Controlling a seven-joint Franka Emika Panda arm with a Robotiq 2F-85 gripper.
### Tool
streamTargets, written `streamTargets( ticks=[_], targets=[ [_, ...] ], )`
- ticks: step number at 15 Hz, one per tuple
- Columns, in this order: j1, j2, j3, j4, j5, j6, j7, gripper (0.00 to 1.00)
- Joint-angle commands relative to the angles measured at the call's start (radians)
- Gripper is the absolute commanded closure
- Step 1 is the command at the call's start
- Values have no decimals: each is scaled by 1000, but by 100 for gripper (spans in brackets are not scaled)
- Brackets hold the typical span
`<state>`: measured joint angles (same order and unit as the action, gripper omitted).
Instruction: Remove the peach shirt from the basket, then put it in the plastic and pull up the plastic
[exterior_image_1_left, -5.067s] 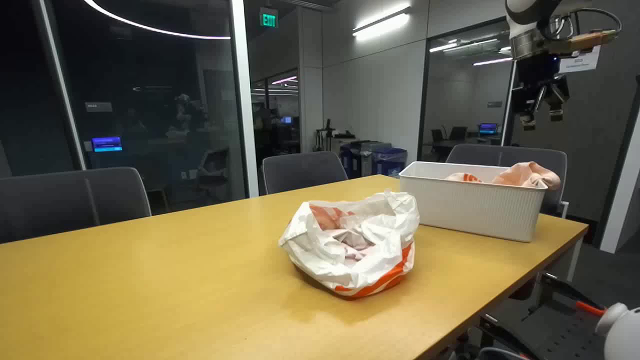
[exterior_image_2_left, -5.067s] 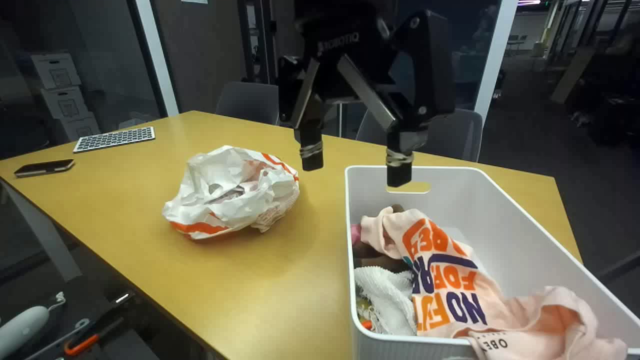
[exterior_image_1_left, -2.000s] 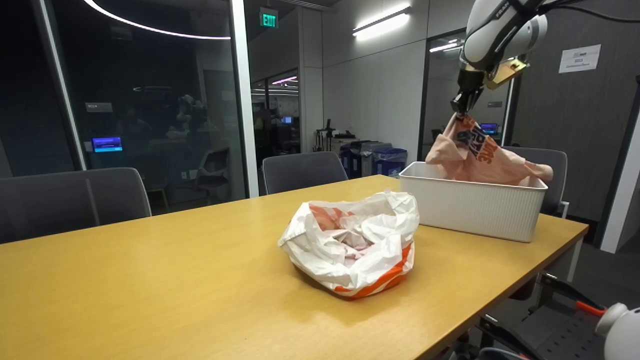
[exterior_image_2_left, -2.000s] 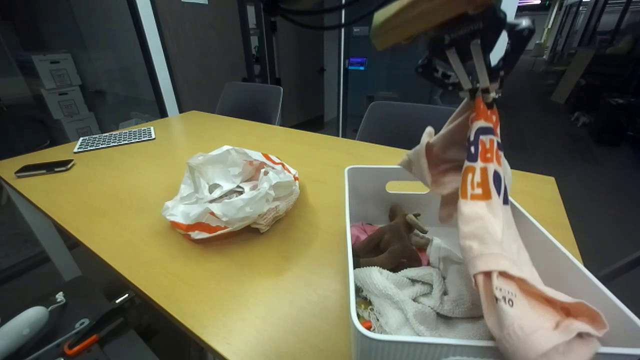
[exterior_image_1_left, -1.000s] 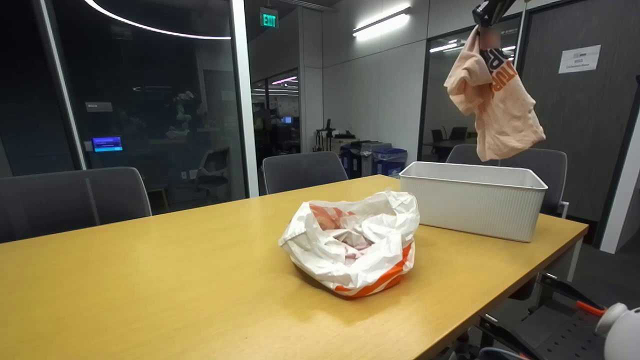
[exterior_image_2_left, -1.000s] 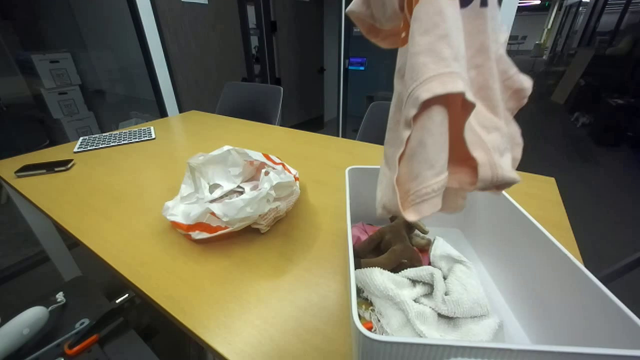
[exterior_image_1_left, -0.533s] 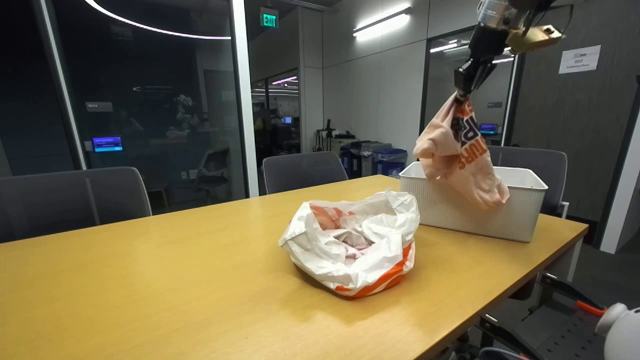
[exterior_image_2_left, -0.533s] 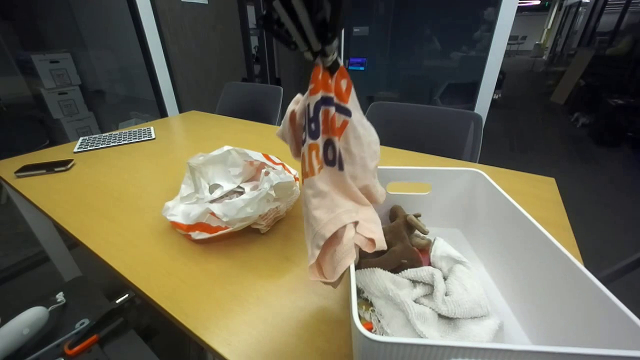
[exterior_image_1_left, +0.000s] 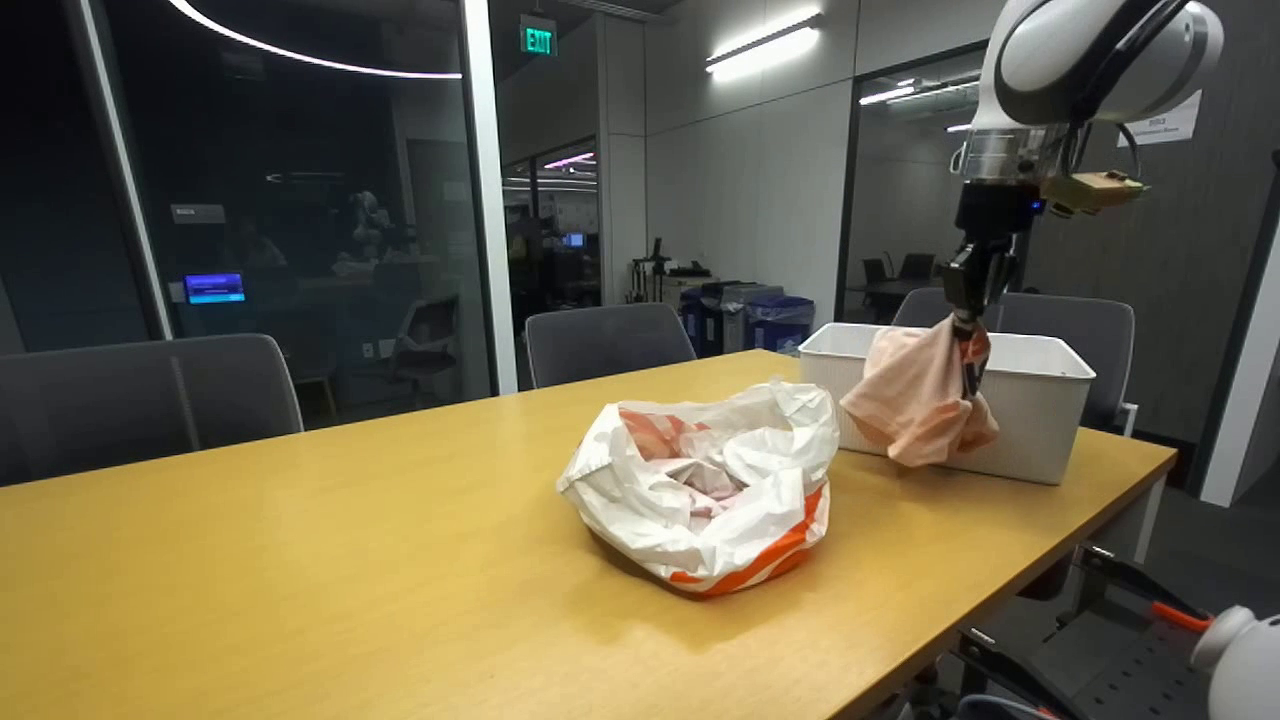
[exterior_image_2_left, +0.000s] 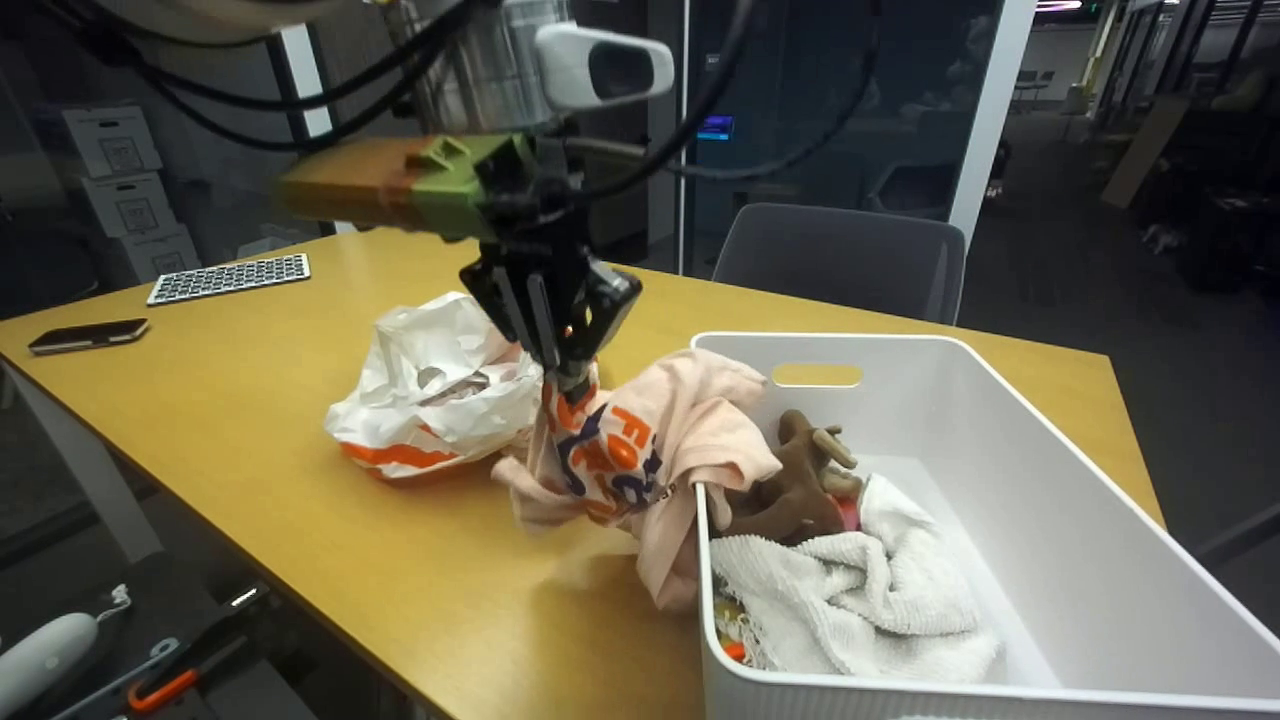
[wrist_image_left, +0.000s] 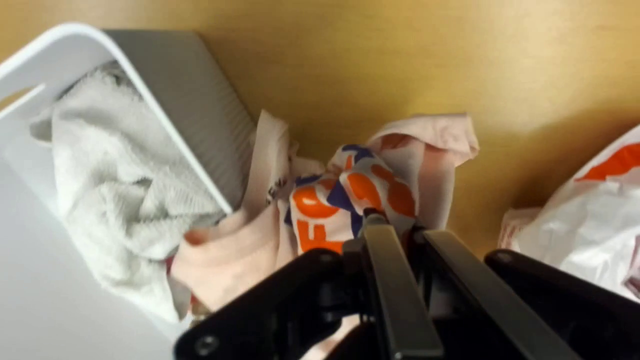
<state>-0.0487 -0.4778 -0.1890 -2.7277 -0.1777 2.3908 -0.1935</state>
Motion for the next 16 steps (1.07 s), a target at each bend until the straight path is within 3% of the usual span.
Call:
streamTargets(
  ticks=[1, 5, 7, 14, 16],
  targets=[
    [13, 84, -28, 31, 97, -96, -87, 98],
    [62, 39, -77, 93, 327, -332, -284, 97],
    [57, 53, -75, 126, 374, -389, -320, 99],
    [37, 247, -67, 157, 382, -346, -353, 100],
    [37, 304, -72, 189, 426, -420, -408, 100]
  ],
)
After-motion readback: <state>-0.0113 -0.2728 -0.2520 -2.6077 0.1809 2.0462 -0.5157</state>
